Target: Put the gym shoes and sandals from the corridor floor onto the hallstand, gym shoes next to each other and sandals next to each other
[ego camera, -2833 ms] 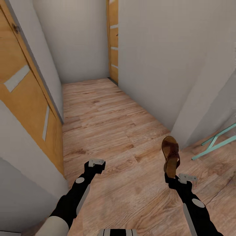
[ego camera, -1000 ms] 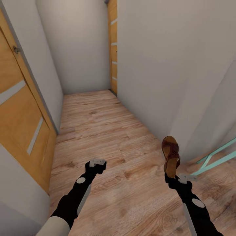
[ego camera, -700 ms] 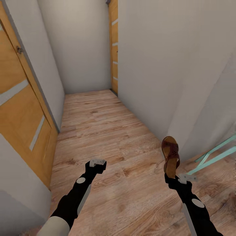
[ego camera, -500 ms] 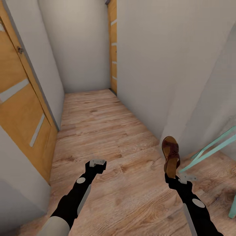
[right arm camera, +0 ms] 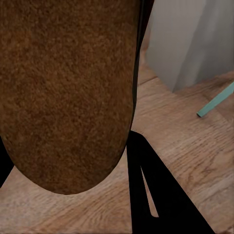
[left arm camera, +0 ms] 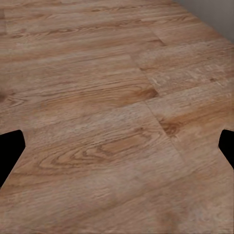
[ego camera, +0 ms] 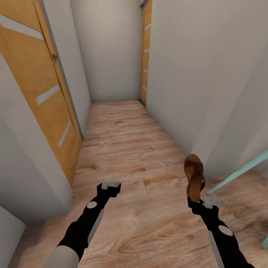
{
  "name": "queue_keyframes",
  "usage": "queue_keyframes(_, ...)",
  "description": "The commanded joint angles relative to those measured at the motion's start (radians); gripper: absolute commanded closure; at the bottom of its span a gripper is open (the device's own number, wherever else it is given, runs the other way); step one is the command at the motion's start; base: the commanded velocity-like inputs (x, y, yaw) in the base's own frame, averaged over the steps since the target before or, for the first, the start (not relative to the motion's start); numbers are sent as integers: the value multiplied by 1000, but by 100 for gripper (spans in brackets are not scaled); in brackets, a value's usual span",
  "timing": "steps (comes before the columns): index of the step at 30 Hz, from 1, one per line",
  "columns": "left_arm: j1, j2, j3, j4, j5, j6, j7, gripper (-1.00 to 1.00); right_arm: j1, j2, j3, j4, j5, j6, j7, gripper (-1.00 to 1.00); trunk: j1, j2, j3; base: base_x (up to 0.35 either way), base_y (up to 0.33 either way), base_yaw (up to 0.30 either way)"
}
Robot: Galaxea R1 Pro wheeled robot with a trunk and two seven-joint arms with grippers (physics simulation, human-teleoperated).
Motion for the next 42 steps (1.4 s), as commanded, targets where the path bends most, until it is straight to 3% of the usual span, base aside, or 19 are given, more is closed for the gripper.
queue_keyframes(1,0,0,-1,-1,0,6,1,-100,0,0,-1,-2,-2,6,0,100,-1,0,-1,-307,-188,291)
queue_keyframes(35,0,0,-1,0,0,6,1,-100,0,0,1,-1,-2,6,-1,100,-1,0,-1,-294,-209,291)
queue_keyframes(42,0,0,-1,0,0,6,1,-100,0,0,1,-1,-2,6,0,100,-1,0,1,-115,-99,291)
